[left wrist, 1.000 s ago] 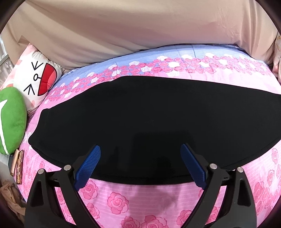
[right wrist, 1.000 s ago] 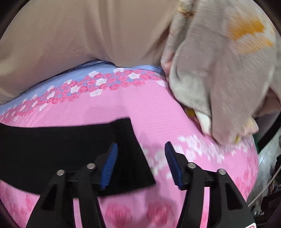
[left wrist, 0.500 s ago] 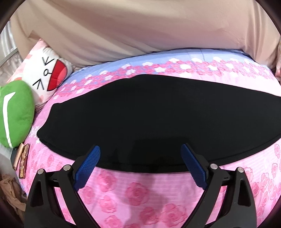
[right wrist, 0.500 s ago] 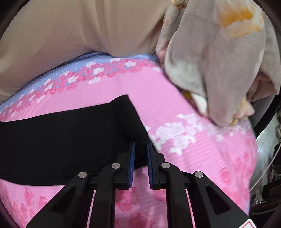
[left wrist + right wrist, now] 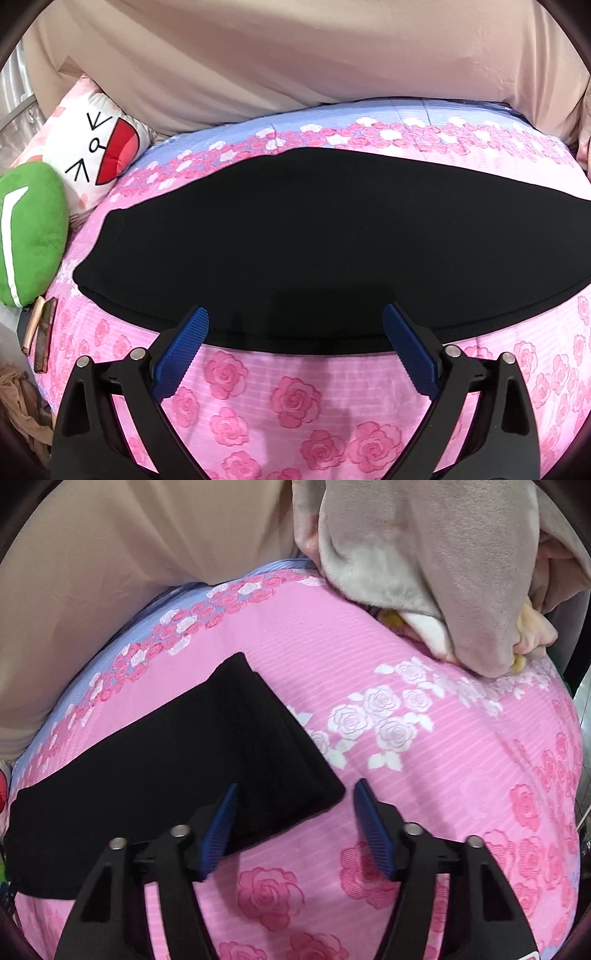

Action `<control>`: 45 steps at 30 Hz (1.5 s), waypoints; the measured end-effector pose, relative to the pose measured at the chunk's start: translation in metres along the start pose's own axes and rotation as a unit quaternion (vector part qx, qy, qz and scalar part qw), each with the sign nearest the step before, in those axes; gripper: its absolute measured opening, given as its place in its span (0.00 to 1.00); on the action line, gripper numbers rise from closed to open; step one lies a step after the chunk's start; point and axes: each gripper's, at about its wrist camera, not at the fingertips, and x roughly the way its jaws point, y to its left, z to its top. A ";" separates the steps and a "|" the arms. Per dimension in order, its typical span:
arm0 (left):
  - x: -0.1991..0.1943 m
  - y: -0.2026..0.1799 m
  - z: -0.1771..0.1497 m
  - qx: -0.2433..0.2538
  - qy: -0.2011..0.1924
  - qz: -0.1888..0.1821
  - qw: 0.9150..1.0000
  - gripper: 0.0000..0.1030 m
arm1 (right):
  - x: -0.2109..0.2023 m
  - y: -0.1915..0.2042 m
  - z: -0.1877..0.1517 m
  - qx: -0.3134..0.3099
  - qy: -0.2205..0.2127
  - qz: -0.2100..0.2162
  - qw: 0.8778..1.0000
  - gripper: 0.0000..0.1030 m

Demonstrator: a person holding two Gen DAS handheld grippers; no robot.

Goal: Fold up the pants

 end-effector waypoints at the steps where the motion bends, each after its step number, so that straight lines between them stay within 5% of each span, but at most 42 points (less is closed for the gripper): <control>1: -0.001 0.004 -0.001 0.000 -0.003 0.004 1.000 0.91 | 0.000 0.005 0.000 -0.003 0.000 0.001 1.000 0.37; 2: -0.001 0.007 -0.001 -0.002 -0.004 0.005 1.000 0.91 | -0.002 0.009 0.000 0.002 0.002 0.019 1.000 0.18; 7: 0.002 0.038 -0.005 -0.027 0.001 0.008 1.000 0.91 | -0.045 0.063 0.003 -0.027 -0.046 0.046 0.998 0.18; 14: 0.003 0.076 -0.016 -0.058 0.000 -0.004 0.998 0.91 | -0.112 0.231 -0.012 -0.159 -0.088 0.161 0.970 0.18; 19: 0.000 0.107 -0.031 -0.076 0.000 -0.008 0.997 0.91 | -0.108 0.361 -0.056 -0.259 -0.056 0.224 0.938 0.18; 25: 0.000 0.145 -0.054 -0.099 0.008 -0.001 0.995 0.91 | -0.051 0.468 -0.144 -0.360 0.032 0.225 0.905 0.19; 29: 0.003 0.163 -0.065 -0.117 0.016 0.000 0.993 0.91 | -0.026 0.490 -0.195 -0.413 0.032 0.180 0.892 0.35; 30: 0.003 0.166 -0.067 -0.120 0.017 0.000 0.993 0.91 | -0.032 0.489 -0.198 -0.413 0.025 0.188 0.891 0.46; 34: 0.008 0.174 -0.071 -0.131 0.020 -0.005 0.991 0.91 | -0.041 0.494 -0.201 -0.422 0.022 0.188 0.887 0.55; 37: 0.012 0.177 -0.072 -0.141 0.026 -0.017 0.990 0.91 | -0.031 0.493 -0.204 -0.430 0.020 0.164 0.888 0.48; 40: 0.011 0.180 -0.073 -0.144 0.023 -0.022 0.989 0.91 | -0.033 0.490 -0.196 -0.416 0.024 0.176 0.892 0.14; 45: 0.014 0.184 -0.073 -0.151 0.028 -0.027 0.988 0.91 | -0.055 0.513 -0.183 -0.408 0.010 0.200 0.891 0.15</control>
